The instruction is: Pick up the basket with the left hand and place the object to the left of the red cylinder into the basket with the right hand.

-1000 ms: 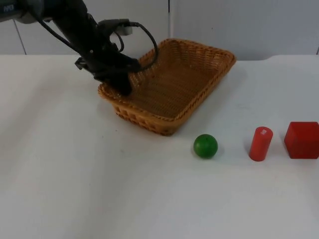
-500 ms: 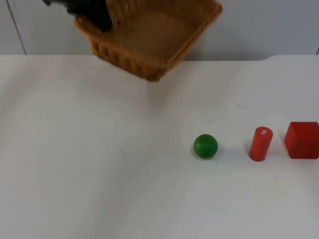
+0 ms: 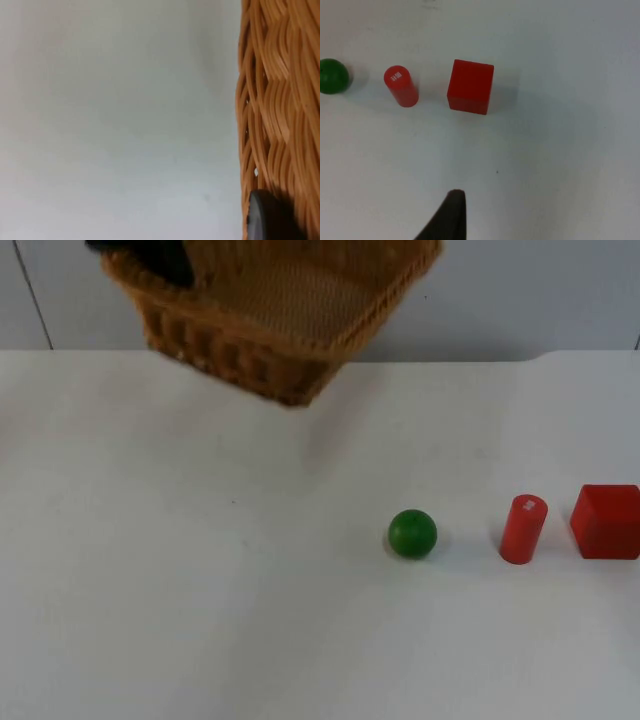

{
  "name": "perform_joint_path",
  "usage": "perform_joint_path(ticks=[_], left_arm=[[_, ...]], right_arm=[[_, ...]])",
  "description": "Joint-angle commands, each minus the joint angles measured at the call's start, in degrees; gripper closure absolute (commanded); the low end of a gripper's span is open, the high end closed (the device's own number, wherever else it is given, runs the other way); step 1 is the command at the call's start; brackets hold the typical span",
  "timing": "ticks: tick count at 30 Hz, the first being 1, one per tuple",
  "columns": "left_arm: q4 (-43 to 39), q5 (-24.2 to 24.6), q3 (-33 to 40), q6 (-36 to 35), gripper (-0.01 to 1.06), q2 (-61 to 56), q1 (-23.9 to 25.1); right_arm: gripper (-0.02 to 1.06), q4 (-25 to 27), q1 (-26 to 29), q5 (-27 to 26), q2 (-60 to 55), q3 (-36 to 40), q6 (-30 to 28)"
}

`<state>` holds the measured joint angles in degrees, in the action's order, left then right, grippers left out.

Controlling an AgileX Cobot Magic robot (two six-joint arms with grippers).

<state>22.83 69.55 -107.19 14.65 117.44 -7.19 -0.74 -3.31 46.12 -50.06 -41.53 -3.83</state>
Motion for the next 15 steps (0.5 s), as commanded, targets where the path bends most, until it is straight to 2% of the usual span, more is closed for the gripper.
perform_joint_path(ticks=[1,2,3,8,9,11,13,15], left_arm=[[2.64,-1.57,4.94,1.11,1.05,-3.90,0.63],[3.41,-4.10,9.74,1.82,1.05,-6.46,1.33],[3.41,-4.10,9.74,1.82,1.05,-6.46,1.33],[6.98,-15.10,32.85,5.14,1.05,-18.94,6.81],[6.98,-15.10,32.85,5.14,1.05,-18.94,6.81],[10.92,-18.68,42.48,8.55,1.05,-24.68,11.17],[14.82,-19.86,49.67,12.85,1.05,-28.69,15.06],[16.98,-20.35,52.39,15.24,1.05,-30.69,16.89]], right_arm=[[-0.01,-0.02,0.31,-0.29,-0.07,0.06,-0.09],[-0.01,-0.02,0.31,-0.04,-0.07,0.06,-0.07],[-0.01,-0.02,0.31,-0.04,-0.07,0.06,-0.07],[-0.01,1.05,0.31,0.40,-0.07,0.06,-0.07],[-0.01,1.05,0.31,0.40,-0.07,0.06,-0.07],[-0.01,1.29,0.31,0.77,-0.07,0.06,-0.07],[-0.01,1.29,0.31,0.77,-0.07,0.06,-0.07],[-0.01,1.51,0.31,0.77,-0.07,0.06,-0.07]])
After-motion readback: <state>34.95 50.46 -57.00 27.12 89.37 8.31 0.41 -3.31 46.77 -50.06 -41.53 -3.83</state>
